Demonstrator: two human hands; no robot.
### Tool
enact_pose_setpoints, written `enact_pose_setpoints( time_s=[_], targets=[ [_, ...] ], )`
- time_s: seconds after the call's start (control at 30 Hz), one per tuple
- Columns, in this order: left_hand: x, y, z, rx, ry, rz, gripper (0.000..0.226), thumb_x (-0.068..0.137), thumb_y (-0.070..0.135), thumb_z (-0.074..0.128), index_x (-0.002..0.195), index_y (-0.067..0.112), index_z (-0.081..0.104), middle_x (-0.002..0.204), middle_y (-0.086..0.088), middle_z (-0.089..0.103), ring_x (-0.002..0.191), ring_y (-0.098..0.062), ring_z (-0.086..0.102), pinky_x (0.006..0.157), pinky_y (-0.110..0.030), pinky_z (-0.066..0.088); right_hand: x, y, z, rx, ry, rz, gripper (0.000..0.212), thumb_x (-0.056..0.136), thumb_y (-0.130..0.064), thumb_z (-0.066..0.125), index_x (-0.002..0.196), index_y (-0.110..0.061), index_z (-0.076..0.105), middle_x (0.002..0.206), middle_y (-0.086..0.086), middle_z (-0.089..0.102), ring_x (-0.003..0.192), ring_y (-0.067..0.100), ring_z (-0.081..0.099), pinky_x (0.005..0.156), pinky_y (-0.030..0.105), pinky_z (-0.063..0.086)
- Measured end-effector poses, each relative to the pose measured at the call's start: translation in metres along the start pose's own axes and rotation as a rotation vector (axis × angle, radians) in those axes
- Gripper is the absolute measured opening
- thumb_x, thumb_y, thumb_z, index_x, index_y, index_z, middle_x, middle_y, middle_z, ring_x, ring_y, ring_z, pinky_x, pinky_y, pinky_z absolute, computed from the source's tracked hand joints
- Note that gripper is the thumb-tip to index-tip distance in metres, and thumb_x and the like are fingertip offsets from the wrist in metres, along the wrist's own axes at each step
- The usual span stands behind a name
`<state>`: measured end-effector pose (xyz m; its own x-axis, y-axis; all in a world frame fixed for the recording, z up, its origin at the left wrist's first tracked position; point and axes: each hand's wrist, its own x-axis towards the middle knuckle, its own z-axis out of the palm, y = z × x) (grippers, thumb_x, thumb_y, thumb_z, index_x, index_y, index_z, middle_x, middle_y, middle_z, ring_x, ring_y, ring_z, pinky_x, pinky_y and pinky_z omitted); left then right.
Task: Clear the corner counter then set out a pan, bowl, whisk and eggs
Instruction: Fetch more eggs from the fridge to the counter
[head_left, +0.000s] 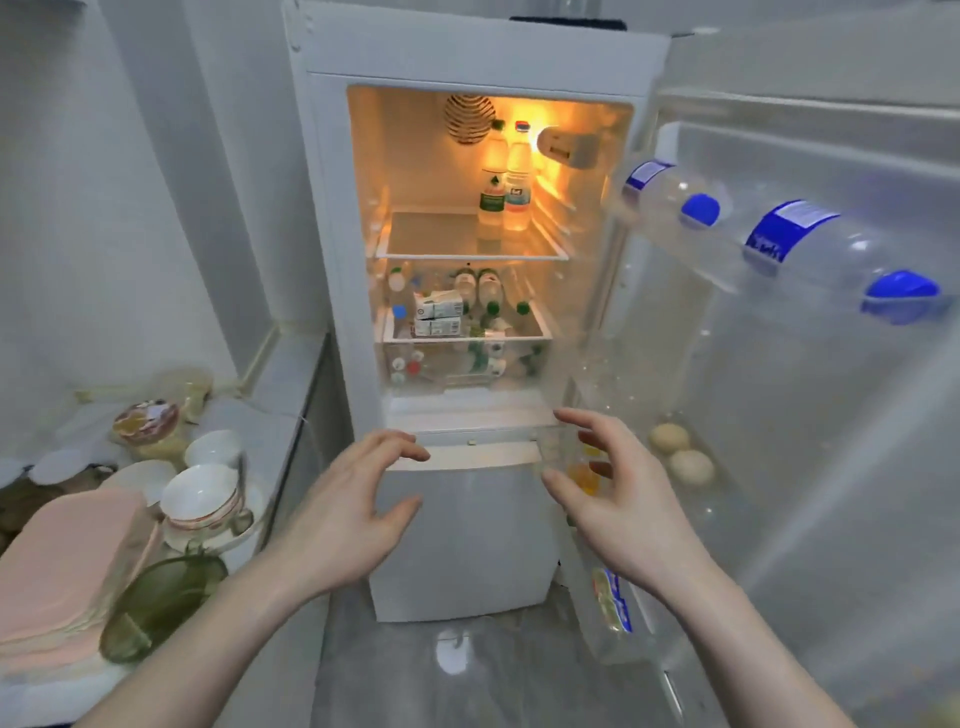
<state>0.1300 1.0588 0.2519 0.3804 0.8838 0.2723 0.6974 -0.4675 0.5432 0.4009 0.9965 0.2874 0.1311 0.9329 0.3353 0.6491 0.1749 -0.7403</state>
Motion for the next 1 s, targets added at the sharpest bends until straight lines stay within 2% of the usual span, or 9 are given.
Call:
enact_pose_setpoints(
  time_s=[0.1, 0.27, 0.3, 0.43, 0.47, 0.6, 0.73, 0.9, 1.0],
  targets=[
    [0.053, 0.025, 0.024, -0.022, -0.076, 0.142, 0.034, 0.090, 0.026, 0.070, 0.120, 0.037, 0.058, 0.134, 0.023, 0.047, 0.128, 0.001, 0.047, 0.100, -0.012, 0.030, 0.006, 0.021, -0.027, -0.104, 0.063, 0.056, 0.051, 0.085, -0.026, 0.076, 0.130, -0.040, 0.055, 0.128, -0.028, 0.055, 0.123, -0.010, 0.048, 0.106, 0.025, 0.043],
    [0.112, 0.073, 0.058, -0.066, -0.138, 0.302, 0.031, 0.094, 0.031, 0.064, 0.124, 0.035, 0.056, 0.134, 0.020, 0.049, 0.127, -0.005, 0.047, 0.105, -0.025, 0.038, 0.012, 0.046, -0.051, -0.268, 0.120, 0.091, 0.049, 0.087, -0.018, 0.071, 0.130, -0.035, 0.055, 0.127, -0.019, 0.053, 0.105, -0.006, 0.049, 0.093, 0.004, 0.035],
    [0.124, 0.084, 0.066, -0.069, -0.149, 0.329, 0.032, 0.093, 0.031, 0.064, 0.124, 0.034, 0.057, 0.132, 0.019, 0.051, 0.126, -0.006, 0.049, 0.105, -0.027, 0.040, 0.015, 0.051, -0.054, -0.294, 0.125, 0.108, 0.051, 0.088, -0.017, 0.070, 0.133, -0.033, 0.053, 0.127, -0.016, 0.053, 0.102, -0.005, 0.048, 0.090, 0.004, 0.033],
    [0.158, 0.114, 0.091, -0.054, -0.207, 0.391, 0.034, 0.090, 0.034, 0.066, 0.123, 0.034, 0.059, 0.128, 0.014, 0.057, 0.120, -0.011, 0.054, 0.102, -0.034, 0.046, 0.015, 0.070, -0.057, -0.368, 0.108, 0.196, 0.067, 0.087, -0.019, 0.066, 0.146, -0.030, 0.037, 0.121, -0.012, 0.054, 0.100, 0.010, 0.054, 0.098, 0.033, 0.046],
    [0.165, 0.121, 0.097, -0.044, -0.220, 0.404, 0.034, 0.089, 0.034, 0.066, 0.123, 0.033, 0.059, 0.127, 0.012, 0.058, 0.119, -0.012, 0.055, 0.101, -0.035, 0.047, 0.014, 0.072, -0.057, -0.384, 0.106, 0.212, 0.070, 0.087, -0.018, 0.065, 0.149, -0.029, 0.033, 0.121, -0.013, 0.053, 0.104, 0.012, 0.054, 0.100, 0.036, 0.047],
    [0.187, 0.146, 0.124, 0.036, -0.284, 0.466, 0.039, 0.088, 0.032, 0.066, 0.126, 0.029, 0.060, 0.128, 0.006, 0.063, 0.119, -0.018, 0.056, 0.099, -0.032, 0.046, 0.012, 0.079, -0.057, -0.392, 0.114, 0.254, 0.079, 0.086, -0.012, 0.061, 0.154, -0.024, 0.024, 0.132, -0.007, 0.048, 0.120, 0.019, 0.049, 0.106, 0.035, 0.042],
    [0.203, 0.165, 0.139, 0.127, -0.339, 0.525, 0.042, 0.084, 0.029, 0.067, 0.126, 0.023, 0.064, 0.125, -0.001, 0.067, 0.118, -0.024, 0.057, 0.099, -0.032, 0.045, 0.010, 0.082, -0.056, -0.367, 0.116, 0.291, 0.084, 0.084, -0.009, 0.059, 0.155, -0.027, 0.019, 0.142, -0.003, 0.039, 0.128, 0.021, 0.044, 0.110, 0.037, 0.039],
    [0.217, 0.179, 0.143, 0.185, -0.363, 0.551, 0.039, 0.080, 0.041, 0.071, 0.117, 0.029, 0.067, 0.112, 0.008, 0.070, 0.109, -0.022, 0.058, 0.091, -0.036, 0.053, 0.007, 0.088, -0.057, -0.365, 0.134, 0.319, 0.088, 0.083, -0.010, 0.061, 0.155, -0.031, 0.014, 0.144, -0.006, 0.035, 0.130, 0.018, 0.041, 0.108, 0.036, 0.040],
    [0.215, 0.183, 0.150, 0.225, -0.374, 0.581, 0.040, 0.081, 0.040, 0.072, 0.119, 0.030, 0.067, 0.114, 0.005, 0.071, 0.110, -0.024, 0.059, 0.088, -0.033, 0.053, 0.007, 0.090, -0.061, -0.377, 0.149, 0.340, 0.089, 0.085, -0.014, 0.064, 0.157, -0.027, 0.015, 0.151, -0.004, 0.033, 0.135, 0.019, 0.038, 0.112, 0.036, 0.036]
  ],
)
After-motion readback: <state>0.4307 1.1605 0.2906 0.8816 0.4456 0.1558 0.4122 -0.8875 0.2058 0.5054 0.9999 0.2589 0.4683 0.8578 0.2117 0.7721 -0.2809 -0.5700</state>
